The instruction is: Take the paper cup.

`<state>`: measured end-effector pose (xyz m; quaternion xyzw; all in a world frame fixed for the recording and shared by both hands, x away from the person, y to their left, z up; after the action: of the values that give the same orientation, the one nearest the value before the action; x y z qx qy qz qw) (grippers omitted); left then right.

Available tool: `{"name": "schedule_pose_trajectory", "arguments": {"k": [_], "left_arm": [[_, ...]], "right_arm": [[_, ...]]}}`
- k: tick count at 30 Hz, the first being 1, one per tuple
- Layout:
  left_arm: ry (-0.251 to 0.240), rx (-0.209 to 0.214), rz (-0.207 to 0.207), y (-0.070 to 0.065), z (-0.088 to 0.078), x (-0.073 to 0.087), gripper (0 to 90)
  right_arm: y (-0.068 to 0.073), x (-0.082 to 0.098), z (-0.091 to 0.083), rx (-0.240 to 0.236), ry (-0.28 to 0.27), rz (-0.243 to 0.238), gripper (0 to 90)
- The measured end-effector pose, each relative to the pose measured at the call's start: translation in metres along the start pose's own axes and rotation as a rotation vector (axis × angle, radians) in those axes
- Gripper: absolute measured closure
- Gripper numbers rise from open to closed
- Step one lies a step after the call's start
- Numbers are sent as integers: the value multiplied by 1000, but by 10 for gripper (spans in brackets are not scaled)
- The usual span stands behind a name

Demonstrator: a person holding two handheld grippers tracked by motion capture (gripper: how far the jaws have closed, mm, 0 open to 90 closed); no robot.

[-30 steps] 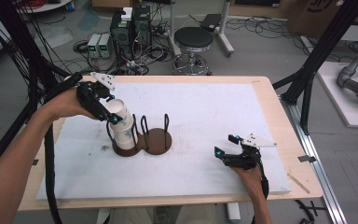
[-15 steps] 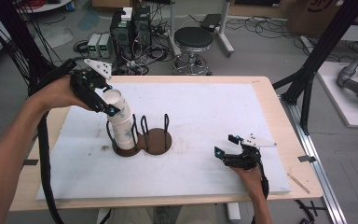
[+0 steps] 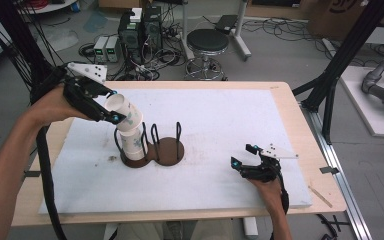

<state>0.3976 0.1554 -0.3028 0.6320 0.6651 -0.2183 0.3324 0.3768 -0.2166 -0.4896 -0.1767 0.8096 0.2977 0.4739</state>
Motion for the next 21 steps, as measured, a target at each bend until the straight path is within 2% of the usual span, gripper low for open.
{"name": "schedule_pose_trajectory", "arguments": {"k": [3, 5, 9, 10, 17, 21], "left_arm": [[-32, 9, 14, -13, 0, -2, 351], [-55, 12, 10, -21, 0, -2, 351], [-82, 7, 11, -30, 3, -1, 350], [-126, 6, 10, -36, 7, -1, 351], [-251, 12, 9, -61, 24, 2, 351], [-275, 15, 22, -72, 32, 5, 350]], "right_arm": [[0, 0, 0, -3, 6, 14, 147], [0, 0, 0, -3, 5, 7, 147], [1, 0, -1, -4, -2, 5, 147], [1, 0, -1, -5, -4, 7, 147], [0, 1, 1, -2, 17, 8, 147], [-1, 1, 1, -10, 15, 28, 147]]}}
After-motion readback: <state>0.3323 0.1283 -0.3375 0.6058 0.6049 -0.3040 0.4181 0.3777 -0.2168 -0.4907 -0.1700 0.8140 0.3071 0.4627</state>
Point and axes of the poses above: each handheld gripper's, and its own axes: z roughly forward along the jaws, x roughly out of its underside, y roughly to its left, the point moved 10 cm from there along z, roughly forward along the jaws, and after that the axes turned 11 degrees about z, right-handed, at the moved point
